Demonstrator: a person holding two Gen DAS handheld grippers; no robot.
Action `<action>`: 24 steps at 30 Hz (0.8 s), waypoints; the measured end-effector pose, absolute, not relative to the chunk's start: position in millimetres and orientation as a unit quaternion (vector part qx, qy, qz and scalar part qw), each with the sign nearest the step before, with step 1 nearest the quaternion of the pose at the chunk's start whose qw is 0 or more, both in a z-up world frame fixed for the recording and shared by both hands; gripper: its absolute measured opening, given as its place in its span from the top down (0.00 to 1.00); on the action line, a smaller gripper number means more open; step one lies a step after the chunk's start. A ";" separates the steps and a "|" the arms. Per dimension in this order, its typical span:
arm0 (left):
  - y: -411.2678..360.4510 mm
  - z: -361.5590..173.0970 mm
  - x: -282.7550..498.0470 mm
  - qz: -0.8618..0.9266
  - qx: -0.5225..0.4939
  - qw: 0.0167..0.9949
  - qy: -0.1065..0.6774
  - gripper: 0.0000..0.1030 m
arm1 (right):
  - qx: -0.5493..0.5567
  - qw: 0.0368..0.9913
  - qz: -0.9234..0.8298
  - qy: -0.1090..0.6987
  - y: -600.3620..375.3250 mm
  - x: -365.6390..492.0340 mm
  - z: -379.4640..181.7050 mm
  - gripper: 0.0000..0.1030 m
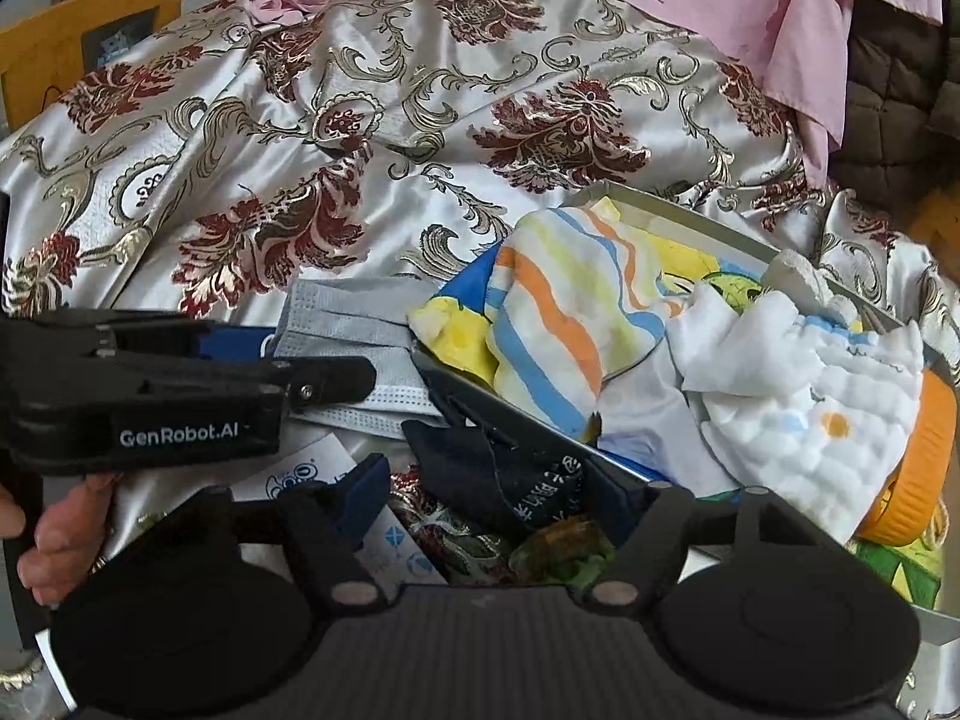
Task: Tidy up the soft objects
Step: 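Close the left tool on the grey face mask while the right tool grasps the black glove, then lift the mask with the left tool while the right tool carries the glove toward the tray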
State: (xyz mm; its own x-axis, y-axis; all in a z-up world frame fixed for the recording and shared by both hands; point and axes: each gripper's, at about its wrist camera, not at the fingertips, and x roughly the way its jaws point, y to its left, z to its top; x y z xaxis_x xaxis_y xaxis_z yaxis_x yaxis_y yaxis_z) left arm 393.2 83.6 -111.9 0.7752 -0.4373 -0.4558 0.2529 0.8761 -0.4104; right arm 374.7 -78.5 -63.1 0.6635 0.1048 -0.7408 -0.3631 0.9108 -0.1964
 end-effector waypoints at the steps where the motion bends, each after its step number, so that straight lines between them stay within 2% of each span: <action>1: 84.7 -112.7 393.7 -0.186 -0.169 0.926 0.280 0.57 | -0.163 0.897 0.129 0.389 -80.0 375.6 -62.5 0.37; 5: 90.2 -115.6 394.7 -0.186 -0.188 0.922 0.283 0.60 | -0.157 0.897 0.127 0.392 -82.9 378.9 -62.3 0.44; 10: 93.3 -117.0 393.2 -0.182 -0.202 0.920 0.281 0.70 | -0.144 0.898 0.121 0.399 -83.5 384.7 -63.8 0.49; 12: 94.0 -116.9 392.3 -0.182 -0.205 0.920 0.280 0.74 | -0.139 0.898 0.117 0.402 -84.4 387.0 -65.4 0.56; 14: 95.2 -117.0 391.5 -0.183 -0.210 0.919 0.278 0.78 | -0.135 0.898 0.111 0.404 -85.9 389.2 -67.2 0.69; 18: 98.5 -116.4 389.0 -0.183 -0.219 0.919 0.271 0.84 | -0.136 0.898 0.107 0.405 -87.0 388.1 -69.5 0.80; 19: 99.2 -116.5 388.4 -0.183 -0.221 0.919 0.270 0.85 | -0.138 0.898 0.107 0.405 -86.2 387.0 -69.7 0.86; 24: 106.1 -109.2 375.5 -0.160 -0.234 0.924 0.256 0.87 | -0.149 0.904 0.116 0.384 -84.5 372.2 -68.2 0.94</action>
